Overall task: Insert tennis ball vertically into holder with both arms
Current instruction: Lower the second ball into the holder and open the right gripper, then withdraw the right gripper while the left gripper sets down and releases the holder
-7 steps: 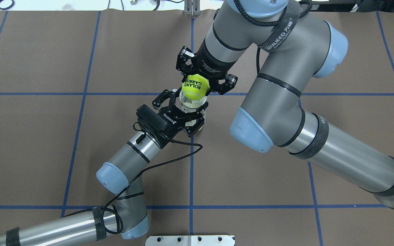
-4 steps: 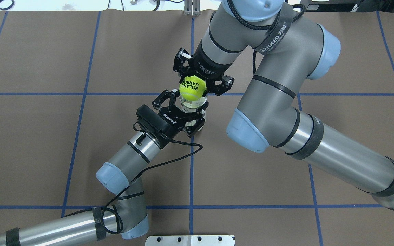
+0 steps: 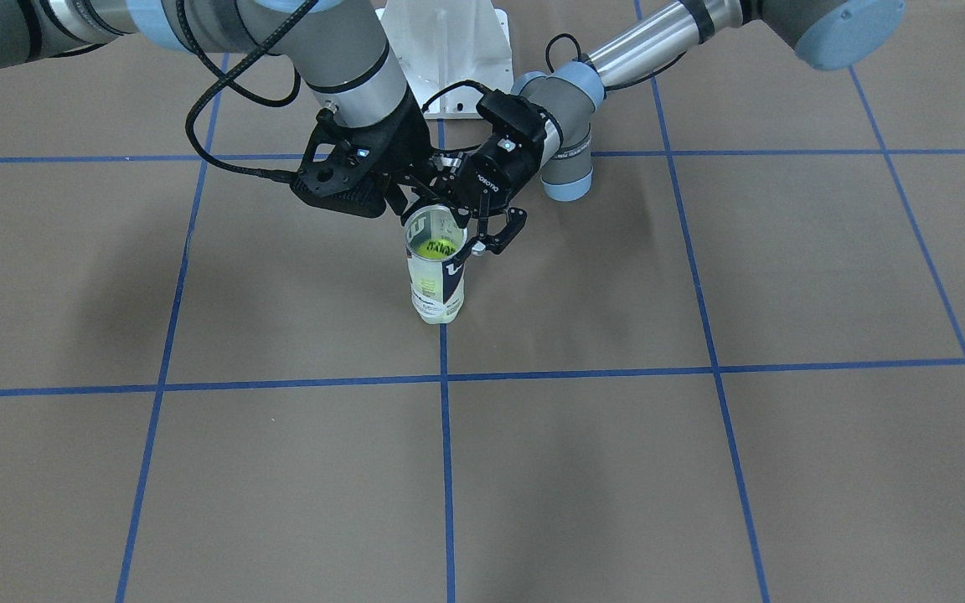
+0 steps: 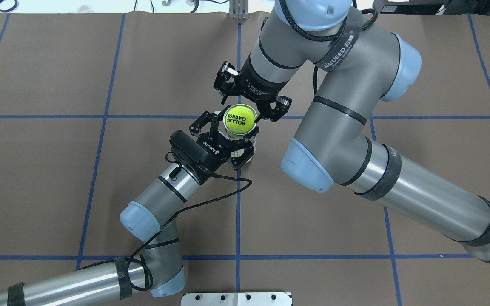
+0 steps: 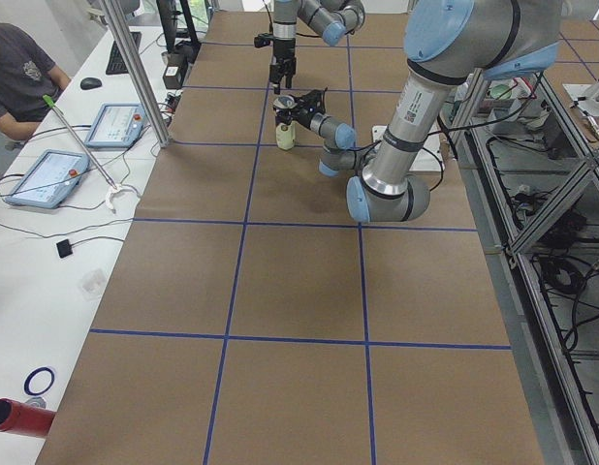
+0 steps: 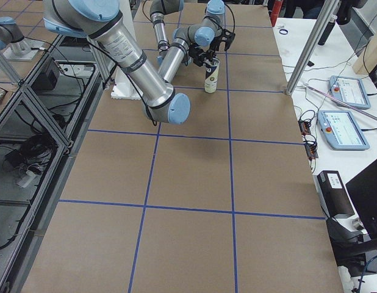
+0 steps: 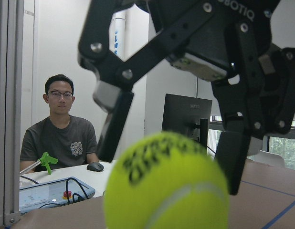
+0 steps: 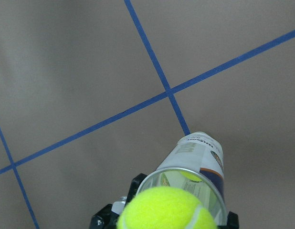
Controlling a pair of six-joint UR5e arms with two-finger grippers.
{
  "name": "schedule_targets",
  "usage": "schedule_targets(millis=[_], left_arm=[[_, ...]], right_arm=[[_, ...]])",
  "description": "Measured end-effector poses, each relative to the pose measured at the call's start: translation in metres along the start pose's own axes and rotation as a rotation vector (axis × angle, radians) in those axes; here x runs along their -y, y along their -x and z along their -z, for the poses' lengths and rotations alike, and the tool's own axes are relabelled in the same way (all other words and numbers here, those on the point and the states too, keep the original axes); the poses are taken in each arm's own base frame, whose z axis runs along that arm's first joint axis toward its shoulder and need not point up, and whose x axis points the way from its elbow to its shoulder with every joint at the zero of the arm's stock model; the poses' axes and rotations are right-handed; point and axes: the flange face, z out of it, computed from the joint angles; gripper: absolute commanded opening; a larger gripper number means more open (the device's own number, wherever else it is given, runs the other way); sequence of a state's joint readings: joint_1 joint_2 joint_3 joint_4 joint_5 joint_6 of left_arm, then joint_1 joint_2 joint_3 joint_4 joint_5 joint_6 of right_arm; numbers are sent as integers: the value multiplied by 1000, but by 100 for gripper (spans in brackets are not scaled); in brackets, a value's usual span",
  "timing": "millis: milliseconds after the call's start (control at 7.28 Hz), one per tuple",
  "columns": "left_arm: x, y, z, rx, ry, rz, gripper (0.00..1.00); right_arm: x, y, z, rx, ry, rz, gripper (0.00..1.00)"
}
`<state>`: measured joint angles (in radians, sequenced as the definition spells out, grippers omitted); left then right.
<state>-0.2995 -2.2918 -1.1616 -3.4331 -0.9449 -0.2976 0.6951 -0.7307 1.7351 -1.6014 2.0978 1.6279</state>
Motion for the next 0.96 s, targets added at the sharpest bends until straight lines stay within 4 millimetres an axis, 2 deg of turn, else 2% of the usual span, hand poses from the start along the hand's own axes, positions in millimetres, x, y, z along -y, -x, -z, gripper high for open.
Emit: schedule_targets(millis=[275,412,824,962], left_arm=[[1,0,0,0,-1,1,89],[1,0,0,0,-2,2,98],[7,2,1,0,-13,5,99],[10,10,10,0,-18,5,99]], right_arm=[[0,0,1,2,-1,0,99],[2,-3,3,3,-3,1,99],[28,-38,13,-5,-29,-7,99],[40,-52,17,-12,-41,-1,99]])
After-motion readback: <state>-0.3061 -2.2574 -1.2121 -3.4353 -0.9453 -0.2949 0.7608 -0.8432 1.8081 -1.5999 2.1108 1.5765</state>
